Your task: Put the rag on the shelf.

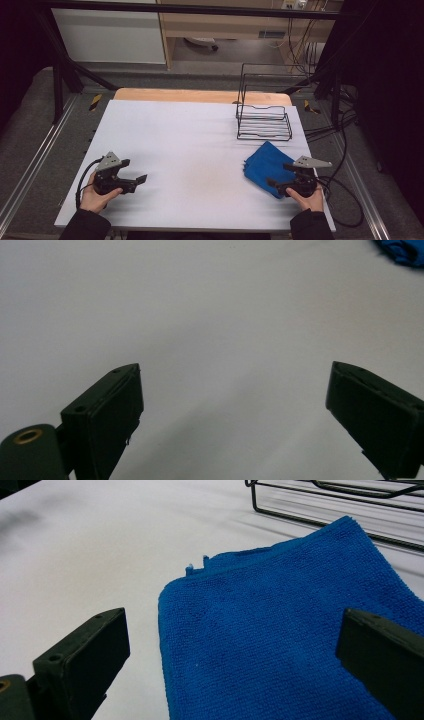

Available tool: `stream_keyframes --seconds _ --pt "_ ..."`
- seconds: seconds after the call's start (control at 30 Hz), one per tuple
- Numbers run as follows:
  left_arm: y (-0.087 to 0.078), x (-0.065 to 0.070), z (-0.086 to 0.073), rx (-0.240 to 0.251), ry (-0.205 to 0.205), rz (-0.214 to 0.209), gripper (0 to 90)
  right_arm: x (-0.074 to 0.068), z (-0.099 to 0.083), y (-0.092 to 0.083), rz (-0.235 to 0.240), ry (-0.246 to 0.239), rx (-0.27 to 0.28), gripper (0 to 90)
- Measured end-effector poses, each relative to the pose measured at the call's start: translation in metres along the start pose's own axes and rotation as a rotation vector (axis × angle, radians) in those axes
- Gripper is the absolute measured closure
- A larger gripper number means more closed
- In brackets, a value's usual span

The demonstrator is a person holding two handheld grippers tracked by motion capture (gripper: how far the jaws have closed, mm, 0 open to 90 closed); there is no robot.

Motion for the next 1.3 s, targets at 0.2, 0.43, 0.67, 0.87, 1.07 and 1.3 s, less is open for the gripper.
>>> stream_keyframes --seconds 0.2,0.43,0.67,0.87,1.07,1.3 --pt "-0.001 -0.001 -0.001 -0.001 0.001 0.003 8.3 -0.001 0.001 0.000 0.000 0.007 0.005 1.5" --pt "-0.001 -0.002 -0.002 -0.002 -0.001 0.008 8.3 -0.005 0.003 0.005 -0.004 0.000 -0.002 2.0" --pt "-0.001 -0.003 -0.003 -0.001 -0.008 0.011 8.3 -0.010 0.007 0.013 -0.021 -0.014 -0.015 3.4" --pt "-0.001 -0.004 -0.003 0.000 -0.012 0.014 8.2 -0.015 0.009 0.022 -0.027 -0.022 -0.030 3.7" --pt "0.000 -0.005 -0.005 -0.008 -0.011 0.018 8.1 -0.017 0.011 0.030 -0.035 -0.024 -0.056 4.3" --pt "0.000 -0.006 -0.005 -0.008 -0.017 0.021 8.2 -0.019 0.014 0.040 -0.032 -0.014 -0.078 8.7"
Point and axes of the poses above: each handheld gripper's, and its own axes: y roughly forward along the jaws, z roughly out of its top, x roughly to its right, the point moved 9 cm from there along y, roughly forward along the jaws, and after that the axes turned 13 degrees about z, right-handed, at the moved point
